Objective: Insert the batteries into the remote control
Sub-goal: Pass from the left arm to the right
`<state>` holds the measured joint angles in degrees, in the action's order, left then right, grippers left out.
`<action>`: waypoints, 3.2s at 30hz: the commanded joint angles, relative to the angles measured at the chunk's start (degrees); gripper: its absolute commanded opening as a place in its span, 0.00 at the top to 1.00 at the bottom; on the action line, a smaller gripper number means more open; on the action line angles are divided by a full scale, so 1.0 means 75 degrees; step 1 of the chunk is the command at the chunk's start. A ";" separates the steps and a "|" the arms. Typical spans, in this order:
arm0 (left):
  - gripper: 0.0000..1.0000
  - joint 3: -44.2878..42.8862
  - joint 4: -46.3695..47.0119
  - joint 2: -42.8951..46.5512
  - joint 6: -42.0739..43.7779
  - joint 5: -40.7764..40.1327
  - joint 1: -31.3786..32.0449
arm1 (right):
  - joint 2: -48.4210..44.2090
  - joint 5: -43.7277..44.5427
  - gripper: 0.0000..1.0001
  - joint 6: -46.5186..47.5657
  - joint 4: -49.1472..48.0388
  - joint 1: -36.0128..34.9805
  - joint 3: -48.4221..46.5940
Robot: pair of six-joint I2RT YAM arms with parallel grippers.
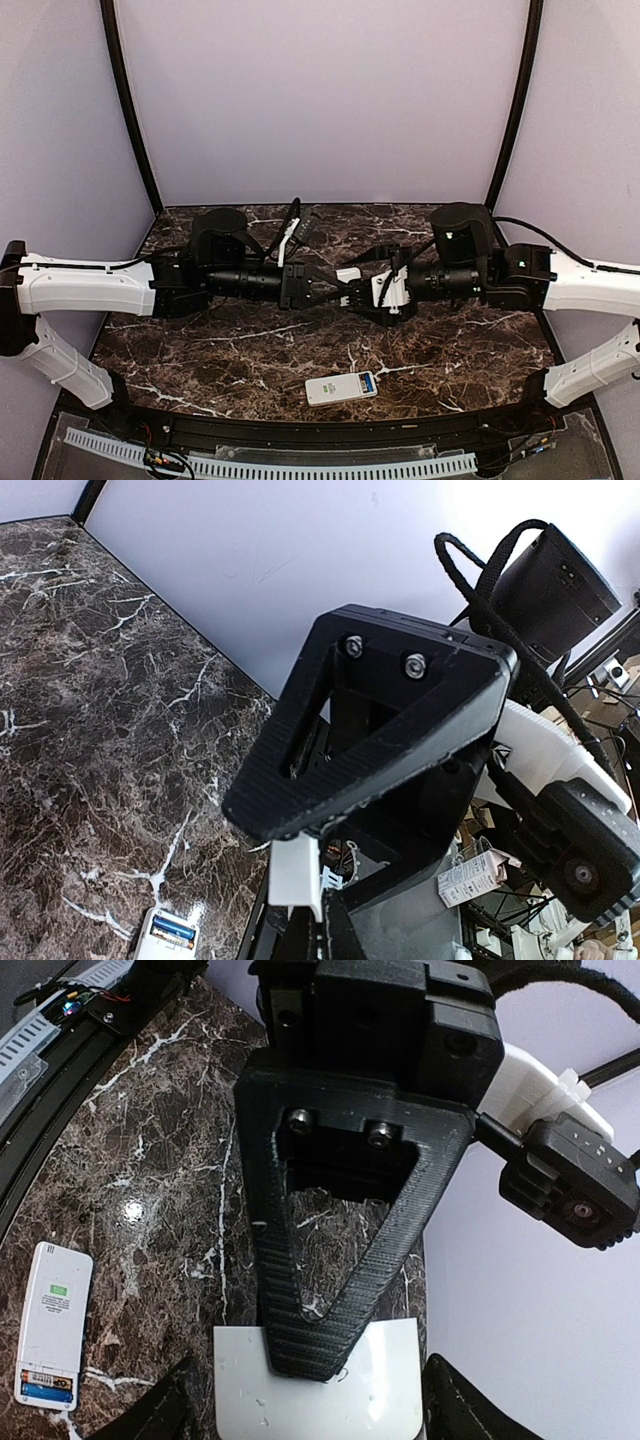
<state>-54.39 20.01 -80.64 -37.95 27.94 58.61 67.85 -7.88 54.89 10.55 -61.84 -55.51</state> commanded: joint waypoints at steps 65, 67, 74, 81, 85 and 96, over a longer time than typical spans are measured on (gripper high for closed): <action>1.00 0.0283 0.0633 0.0628 0.1168 0.0136 -0.0020 | -0.0729 -0.1973 0.50 -1.1469 -0.1440 0.0506 0.0265; 1.00 0.0315 0.0647 0.0671 0.1180 0.0149 -0.0016 | -0.0764 -0.1797 0.51 -1.1400 -0.1177 0.0580 0.0253; 1.00 0.0350 0.0668 0.0721 0.1208 0.0232 -0.0004 | -0.0825 -0.1564 0.55 -1.1313 -0.0645 0.0827 0.0259; 1.00 0.0330 0.0741 0.0639 0.1179 0.0304 0.0001 | -0.0675 -0.2136 0.63 -1.1383 -0.1144 0.0840 0.0403; 1.00 0.0295 0.0810 0.0594 0.1150 0.0371 0.0002 | -0.0469 -0.2744 0.70 -1.1505 -0.1624 0.0840 0.0439; 1.00 0.0279 0.0861 0.0570 0.1185 0.0511 0.0004 | -0.0200 -0.3648 1.00 -1.1846 -0.2400 0.0840 0.0539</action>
<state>-52.45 25.36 -77.41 -29.80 31.70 58.35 65.73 -31.38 -32.08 -2.17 -55.20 -52.07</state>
